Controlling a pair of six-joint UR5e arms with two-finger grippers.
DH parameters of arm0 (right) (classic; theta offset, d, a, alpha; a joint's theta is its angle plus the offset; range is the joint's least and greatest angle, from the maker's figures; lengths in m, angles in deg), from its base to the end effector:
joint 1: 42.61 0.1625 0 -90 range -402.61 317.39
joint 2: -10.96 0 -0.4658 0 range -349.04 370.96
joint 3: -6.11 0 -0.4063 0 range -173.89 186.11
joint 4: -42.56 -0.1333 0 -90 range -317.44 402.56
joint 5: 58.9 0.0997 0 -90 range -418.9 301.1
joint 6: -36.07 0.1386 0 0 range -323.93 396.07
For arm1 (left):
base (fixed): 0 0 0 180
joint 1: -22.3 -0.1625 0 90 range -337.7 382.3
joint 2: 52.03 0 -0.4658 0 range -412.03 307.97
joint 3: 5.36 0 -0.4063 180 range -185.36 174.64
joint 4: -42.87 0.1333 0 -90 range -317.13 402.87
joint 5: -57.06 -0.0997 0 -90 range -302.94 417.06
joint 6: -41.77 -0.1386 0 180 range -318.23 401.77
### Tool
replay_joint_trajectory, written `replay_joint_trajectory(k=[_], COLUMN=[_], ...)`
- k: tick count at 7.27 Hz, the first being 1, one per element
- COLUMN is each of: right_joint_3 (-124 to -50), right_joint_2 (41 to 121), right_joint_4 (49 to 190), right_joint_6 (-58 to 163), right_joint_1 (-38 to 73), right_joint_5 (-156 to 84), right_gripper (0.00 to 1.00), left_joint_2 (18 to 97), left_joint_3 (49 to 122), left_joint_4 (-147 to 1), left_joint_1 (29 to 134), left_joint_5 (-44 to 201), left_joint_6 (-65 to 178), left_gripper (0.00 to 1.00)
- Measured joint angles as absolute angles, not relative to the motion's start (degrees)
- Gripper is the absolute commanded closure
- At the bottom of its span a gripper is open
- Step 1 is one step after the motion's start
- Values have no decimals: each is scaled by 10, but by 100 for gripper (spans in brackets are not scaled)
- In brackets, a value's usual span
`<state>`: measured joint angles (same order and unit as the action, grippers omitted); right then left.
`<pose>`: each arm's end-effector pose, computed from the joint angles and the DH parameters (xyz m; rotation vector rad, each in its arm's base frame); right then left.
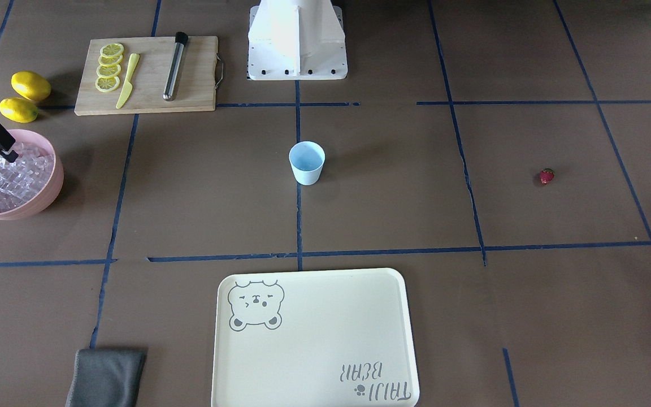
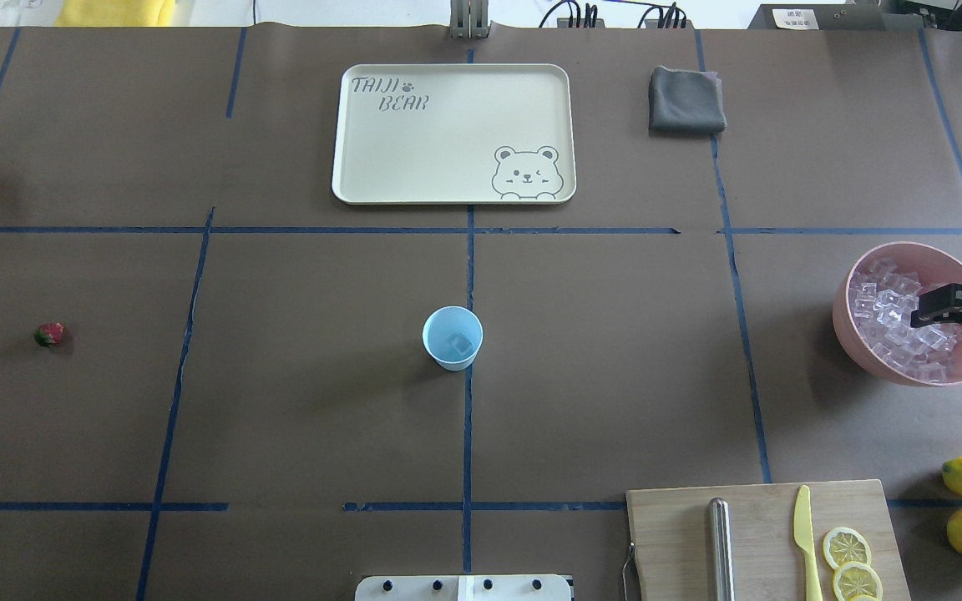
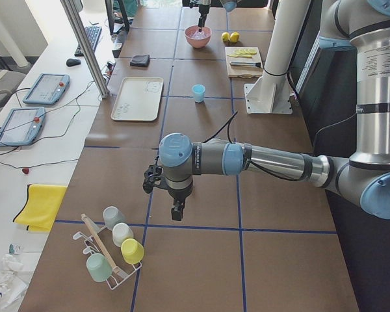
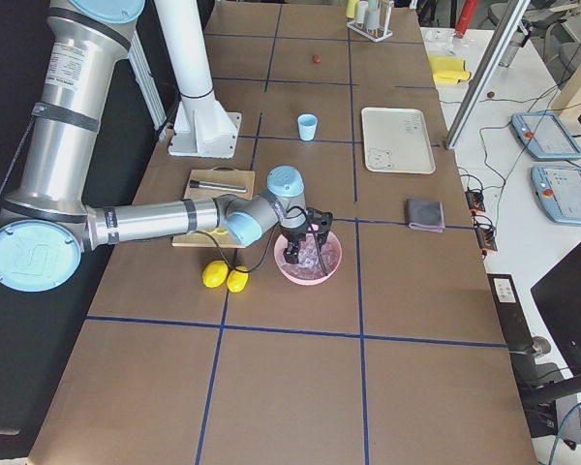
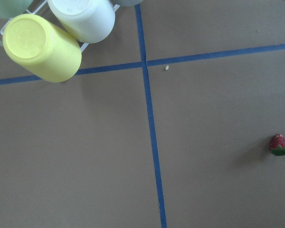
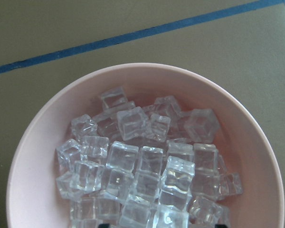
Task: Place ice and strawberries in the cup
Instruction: 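Lower the right gripper into the bowl and grasp another ice cube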
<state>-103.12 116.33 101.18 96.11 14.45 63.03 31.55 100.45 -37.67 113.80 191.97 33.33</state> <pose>-0.1841 -0.3945 0.6228 0.0211 -0.8074 0.2758 -0.0472 -0.4473 0.6574 0.0668 0.7814 0.1144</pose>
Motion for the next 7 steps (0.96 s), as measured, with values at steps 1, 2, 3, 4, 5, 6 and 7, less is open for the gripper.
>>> replay_joint_trajectory(k=[1, 2, 3, 4, 5, 6, 7], right_joint_3=[-1028, -1023, -1020, -1018, -1017, -1017, -1017], right_joint_2=[1163, 1162, 1162, 1162, 1162, 1161, 1160], right_joint_4=[1012, 1012, 1012, 1012, 1012, 1013, 1013], right_joint_6=[961, 961, 961, 960, 959, 957, 955], right_joint_1=[137, 130, 127, 124, 123, 123, 123], right_joint_5=[627, 621, 616, 614, 614, 614, 614], right_gripper=[25, 29, 56, 87, 97, 98, 97], left_joint_2=[316, 316, 316, 315, 315, 315, 315], left_joint_3=[1005, 1005, 1005, 1005, 1005, 1005, 1005], left_joint_4=[-377, -377, -376, -376, -376, -376, -376], left_joint_1=[1138, 1138, 1138, 1138, 1138, 1138, 1138], left_joint_5=[1920, 1920, 1920, 1920, 1920, 1920, 1920], left_joint_6=[333, 333, 333, 333, 333, 333, 333], left_gripper=[0, 0, 0, 0, 0, 0, 0])
